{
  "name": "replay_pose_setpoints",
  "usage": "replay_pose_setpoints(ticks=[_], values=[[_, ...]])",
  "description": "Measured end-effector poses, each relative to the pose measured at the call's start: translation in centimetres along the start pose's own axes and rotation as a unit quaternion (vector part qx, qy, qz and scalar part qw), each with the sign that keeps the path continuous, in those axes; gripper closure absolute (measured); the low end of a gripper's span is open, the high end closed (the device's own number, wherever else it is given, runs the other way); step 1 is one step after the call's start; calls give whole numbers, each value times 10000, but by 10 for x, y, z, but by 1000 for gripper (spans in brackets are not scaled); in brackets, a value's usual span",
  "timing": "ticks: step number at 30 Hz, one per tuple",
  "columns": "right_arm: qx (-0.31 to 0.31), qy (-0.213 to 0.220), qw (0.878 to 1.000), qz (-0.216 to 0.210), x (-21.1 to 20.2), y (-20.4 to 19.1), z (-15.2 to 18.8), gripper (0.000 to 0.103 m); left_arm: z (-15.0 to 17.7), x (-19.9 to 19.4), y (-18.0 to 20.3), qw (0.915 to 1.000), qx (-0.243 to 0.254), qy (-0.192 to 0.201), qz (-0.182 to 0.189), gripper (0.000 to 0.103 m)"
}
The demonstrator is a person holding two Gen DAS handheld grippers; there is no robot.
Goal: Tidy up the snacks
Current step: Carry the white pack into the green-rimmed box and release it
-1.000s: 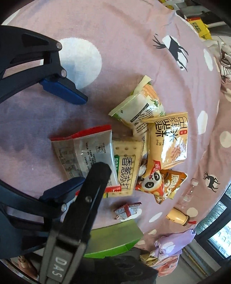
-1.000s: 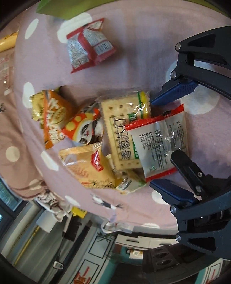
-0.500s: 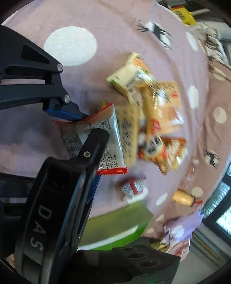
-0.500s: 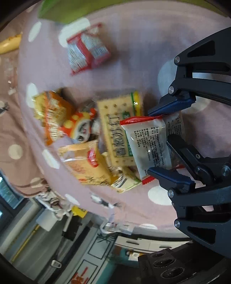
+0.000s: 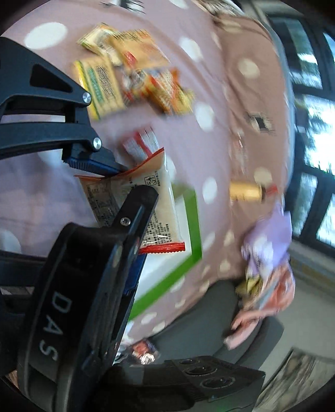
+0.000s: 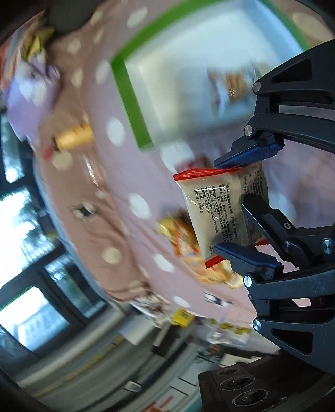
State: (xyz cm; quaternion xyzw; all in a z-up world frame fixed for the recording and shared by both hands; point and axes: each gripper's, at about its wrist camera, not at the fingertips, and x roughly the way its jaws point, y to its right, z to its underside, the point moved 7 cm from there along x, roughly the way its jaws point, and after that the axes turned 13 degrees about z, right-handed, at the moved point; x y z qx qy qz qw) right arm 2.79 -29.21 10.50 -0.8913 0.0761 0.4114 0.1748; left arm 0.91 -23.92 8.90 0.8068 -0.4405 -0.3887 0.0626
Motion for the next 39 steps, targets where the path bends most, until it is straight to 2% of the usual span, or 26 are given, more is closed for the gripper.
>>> replay_pose_setpoints(ticks=[3, 6, 7, 11, 13, 23, 29, 34, 38, 39], values=[[265, 272, 9991, 190, -17, 31, -10, 42, -8, 21, 31, 9990, 351, -88, 267, 64], [724, 380, 9960, 352, -25, 72, -15, 42, -10, 41, 47, 9976, 492, -266, 414, 64], [724, 380, 9960, 352, -25, 72, -15, 42, -10, 51, 53, 9968, 554, -363, 458, 64], [1106, 269, 9923, 494, -20, 109, -12, 42, -7, 80, 67, 9945, 594, -628, 595, 64], [1365, 83, 9888, 597, -9, 132, -8, 42, -3, 96, 70, 9933, 517, -798, 651, 64], [1716, -473, 9803, 856, 26, 166, 6, 42, 15, 145, 67, 9882, 368, -1330, 666, 64], [1922, -753, 9743, 904, 44, 179, 13, 41, 17, 154, 67, 9888, 613, -1317, 342, 63], [1904, -737, 9731, 1064, 47, 183, 15, 41, 18, 158, 64, 9898, 693, -1236, 146, 64], [1957, -705, 9738, 924, 48, 179, 15, 41, 18, 153, 63, 9916, 726, -1059, 159, 62], [1924, -607, 9750, 929, 44, 177, 15, 38, 18, 148, 63, 9922, 719, -1013, 79, 60]])
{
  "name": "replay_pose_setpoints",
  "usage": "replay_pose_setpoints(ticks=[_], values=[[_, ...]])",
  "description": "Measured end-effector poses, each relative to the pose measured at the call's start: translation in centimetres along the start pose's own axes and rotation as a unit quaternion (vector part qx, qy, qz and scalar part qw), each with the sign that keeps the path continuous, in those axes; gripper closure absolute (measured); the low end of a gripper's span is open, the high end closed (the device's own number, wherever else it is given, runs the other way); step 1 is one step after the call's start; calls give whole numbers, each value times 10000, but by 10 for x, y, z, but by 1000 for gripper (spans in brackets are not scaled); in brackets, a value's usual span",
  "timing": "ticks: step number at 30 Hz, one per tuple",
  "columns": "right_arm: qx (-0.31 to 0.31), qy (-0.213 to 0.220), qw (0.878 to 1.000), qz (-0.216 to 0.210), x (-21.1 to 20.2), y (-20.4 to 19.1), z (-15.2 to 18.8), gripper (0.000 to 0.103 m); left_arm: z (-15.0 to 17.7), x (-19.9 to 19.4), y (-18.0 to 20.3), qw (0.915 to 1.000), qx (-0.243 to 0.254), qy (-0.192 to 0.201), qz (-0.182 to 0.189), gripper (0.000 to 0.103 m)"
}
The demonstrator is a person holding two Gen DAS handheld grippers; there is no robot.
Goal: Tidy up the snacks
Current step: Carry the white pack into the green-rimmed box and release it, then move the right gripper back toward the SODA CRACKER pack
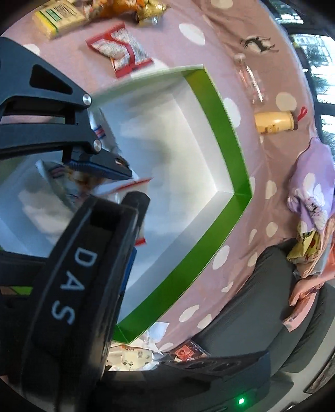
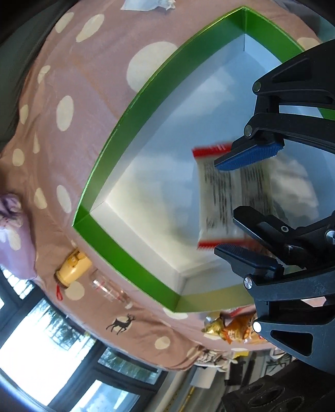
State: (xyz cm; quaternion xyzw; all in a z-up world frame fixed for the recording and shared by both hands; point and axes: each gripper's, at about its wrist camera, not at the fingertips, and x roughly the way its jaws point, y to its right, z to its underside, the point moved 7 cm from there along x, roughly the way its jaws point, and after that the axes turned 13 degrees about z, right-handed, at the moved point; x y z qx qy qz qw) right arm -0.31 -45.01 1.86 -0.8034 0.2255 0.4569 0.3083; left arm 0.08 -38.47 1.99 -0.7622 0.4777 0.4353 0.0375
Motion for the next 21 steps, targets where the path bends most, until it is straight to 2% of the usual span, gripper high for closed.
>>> replay_pose_setpoints(ticks=[1, 2, 3, 4, 6, 7, 8, 10, 13, 18, 21], values=[[-26, 75, 10000, 15, -3, -1, 1, 29, 0, -7, -1, 10000, -18, 82, -41, 58], [-53, 195, 9998, 28, -8, -2, 0, 25, 0, -17, -3, 9997, -41, 229, -46, 55], [-77, 374, 9993, 35, -14, -4, -1, 20, 1, -28, -4, 9991, -79, 407, -26, 54], [-99, 582, 9982, 49, -20, -6, -2, 20, 4, -46, -9, 9976, -184, 672, 2, 48], [-170, 946, 9953, 89, -32, -10, -1, 20, 11, -70, -18, 9943, -408, 984, -4, 31], [-221, 1069, 9940, 73, -37, -12, 1, 20, 18, -86, -26, 9915, -555, 1175, -33, 18], [-294, 1242, 9918, -59, -46, -19, 6, 19, 23, -95, -30, 9901, -595, 1269, -64, 11], [-298, 1322, 9907, -127, -49, -22, 8, 13, 34, -119, -41, 9866, -624, 1483, -276, 11], [-248, 1694, 9846, -346, -64, -34, 14, 13, 50, -150, -64, 9789, -880, 1694, -727, 3], [-209, 2069, 9751, -772, -83, -63, 32, 13, 72, -188, -106, 9693, -1436, 1737, -981, 1], [-290, 2144, 9721, -911, -87, -80, 46, 12, 84, -210, -128, 9645, -1537, 1741, -1258, 1]])
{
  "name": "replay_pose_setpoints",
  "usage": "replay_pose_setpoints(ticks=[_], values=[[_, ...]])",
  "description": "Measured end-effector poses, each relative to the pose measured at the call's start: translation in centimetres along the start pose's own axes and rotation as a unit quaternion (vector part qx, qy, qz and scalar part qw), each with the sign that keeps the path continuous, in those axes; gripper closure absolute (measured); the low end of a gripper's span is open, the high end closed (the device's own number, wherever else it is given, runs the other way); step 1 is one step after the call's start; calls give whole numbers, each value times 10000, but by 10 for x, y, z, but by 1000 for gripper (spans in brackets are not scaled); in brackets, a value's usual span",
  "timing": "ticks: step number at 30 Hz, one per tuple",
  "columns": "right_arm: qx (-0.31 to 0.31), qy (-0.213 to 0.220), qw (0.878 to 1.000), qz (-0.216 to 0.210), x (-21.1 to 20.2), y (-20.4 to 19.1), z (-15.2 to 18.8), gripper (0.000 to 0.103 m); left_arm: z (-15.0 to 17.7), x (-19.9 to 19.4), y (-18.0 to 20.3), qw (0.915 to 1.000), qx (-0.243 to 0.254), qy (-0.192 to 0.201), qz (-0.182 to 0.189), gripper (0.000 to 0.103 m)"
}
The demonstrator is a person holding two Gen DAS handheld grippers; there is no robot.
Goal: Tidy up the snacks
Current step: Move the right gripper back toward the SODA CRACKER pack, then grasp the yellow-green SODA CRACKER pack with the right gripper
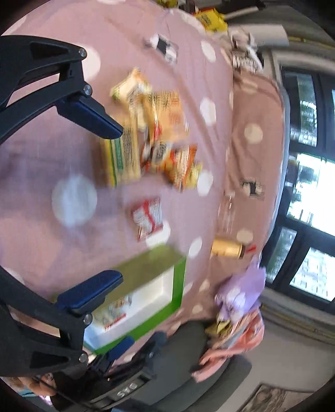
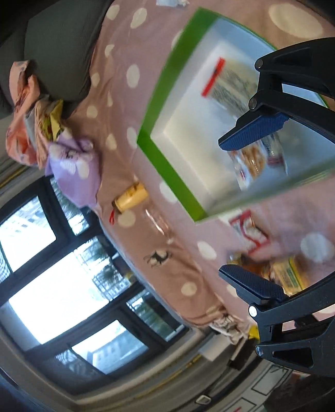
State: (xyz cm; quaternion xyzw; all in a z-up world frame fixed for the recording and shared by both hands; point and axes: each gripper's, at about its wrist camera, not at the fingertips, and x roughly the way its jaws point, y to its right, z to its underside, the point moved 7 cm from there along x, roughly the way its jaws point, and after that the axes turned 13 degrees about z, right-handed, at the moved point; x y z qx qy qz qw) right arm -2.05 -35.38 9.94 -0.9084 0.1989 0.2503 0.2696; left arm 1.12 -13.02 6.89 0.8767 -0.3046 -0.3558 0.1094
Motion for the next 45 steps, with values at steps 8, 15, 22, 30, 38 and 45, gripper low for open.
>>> replay_pose_setpoints(ticks=[8, 15, 22, 30, 38, 45], values=[[-635, -487, 9968, -64, 17, -57, 48, 12, 19, -15, -88, 9955, -772, -113, -544, 2], [-1032, -1253, 9856, -474, 42, -109, 96, 12, 21, -17, -106, 9936, -1033, -301, -354, 2], [-1043, -2311, 9640, -805, 70, -149, 128, 12, 18, -8, -117, 9915, -1103, -536, -423, 7], [-1802, -2656, 9470, -143, 94, -175, 114, 12, 6, 0, -120, 9895, -1303, -528, -337, 7], [-1426, -2980, 9430, -395, 111, -154, 136, 12, 16, 14, -124, 9876, -1240, -817, -503, 10], [-1481, -3204, 9333, -662, 117, -151, 146, 12, 22, 25, -122, 9870, -1215, -917, -511, 14]])
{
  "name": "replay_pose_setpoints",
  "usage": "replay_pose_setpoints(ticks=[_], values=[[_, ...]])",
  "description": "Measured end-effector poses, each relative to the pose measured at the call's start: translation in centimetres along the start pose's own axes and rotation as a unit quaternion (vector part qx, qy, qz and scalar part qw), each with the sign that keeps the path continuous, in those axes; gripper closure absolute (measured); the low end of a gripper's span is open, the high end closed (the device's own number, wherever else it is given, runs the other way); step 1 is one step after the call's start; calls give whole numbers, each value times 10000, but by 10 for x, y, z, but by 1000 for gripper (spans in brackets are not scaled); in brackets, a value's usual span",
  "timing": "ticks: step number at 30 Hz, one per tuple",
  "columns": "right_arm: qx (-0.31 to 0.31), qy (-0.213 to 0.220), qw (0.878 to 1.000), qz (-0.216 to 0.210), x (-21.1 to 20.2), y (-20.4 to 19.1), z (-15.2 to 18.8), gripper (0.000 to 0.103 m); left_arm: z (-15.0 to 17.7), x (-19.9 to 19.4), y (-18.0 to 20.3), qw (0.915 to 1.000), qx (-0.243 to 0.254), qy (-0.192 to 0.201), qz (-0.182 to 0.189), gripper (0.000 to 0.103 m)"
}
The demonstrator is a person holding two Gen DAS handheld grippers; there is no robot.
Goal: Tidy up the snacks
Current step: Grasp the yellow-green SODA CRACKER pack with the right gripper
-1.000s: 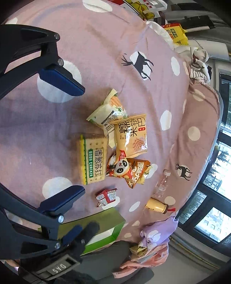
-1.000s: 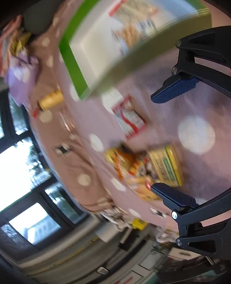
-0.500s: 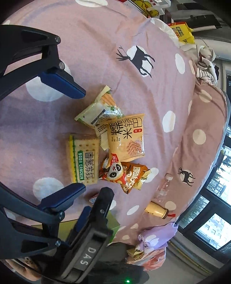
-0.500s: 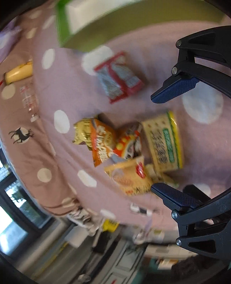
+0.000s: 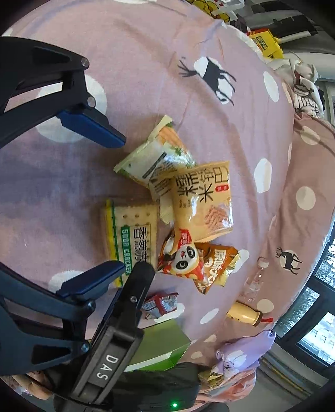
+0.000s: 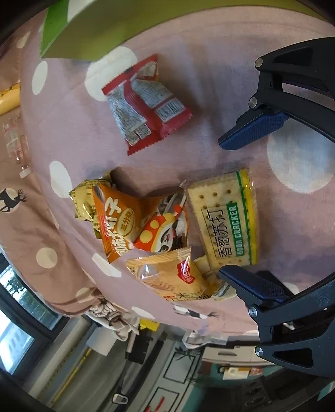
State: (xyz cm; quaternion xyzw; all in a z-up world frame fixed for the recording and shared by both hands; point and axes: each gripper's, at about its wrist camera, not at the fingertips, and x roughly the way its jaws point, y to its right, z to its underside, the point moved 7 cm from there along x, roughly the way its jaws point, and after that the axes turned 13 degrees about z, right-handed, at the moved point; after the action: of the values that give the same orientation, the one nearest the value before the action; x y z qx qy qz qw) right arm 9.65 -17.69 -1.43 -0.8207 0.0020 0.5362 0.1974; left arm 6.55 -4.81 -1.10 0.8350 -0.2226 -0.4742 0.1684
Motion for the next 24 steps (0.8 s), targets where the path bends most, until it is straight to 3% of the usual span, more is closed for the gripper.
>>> replay_pose_setpoints(ticks=[7, 17, 19, 24], values=[[-238, 136, 9995, -128, 2, -10, -3, 12, 5, 11, 6, 10000, 79, -40, 6, 19], [-459, 229, 9987, 24, 9, -11, -7, 24, 9, 32, 8, 9989, -324, -174, 300, 45], [-534, 278, 9981, 142, 10, -12, -7, 32, 9, 34, 13, 9996, -195, -134, 177, 46], [-494, 287, 9983, 131, 10, -8, -8, 36, 9, 35, 19, 9998, -83, -81, 160, 48]])
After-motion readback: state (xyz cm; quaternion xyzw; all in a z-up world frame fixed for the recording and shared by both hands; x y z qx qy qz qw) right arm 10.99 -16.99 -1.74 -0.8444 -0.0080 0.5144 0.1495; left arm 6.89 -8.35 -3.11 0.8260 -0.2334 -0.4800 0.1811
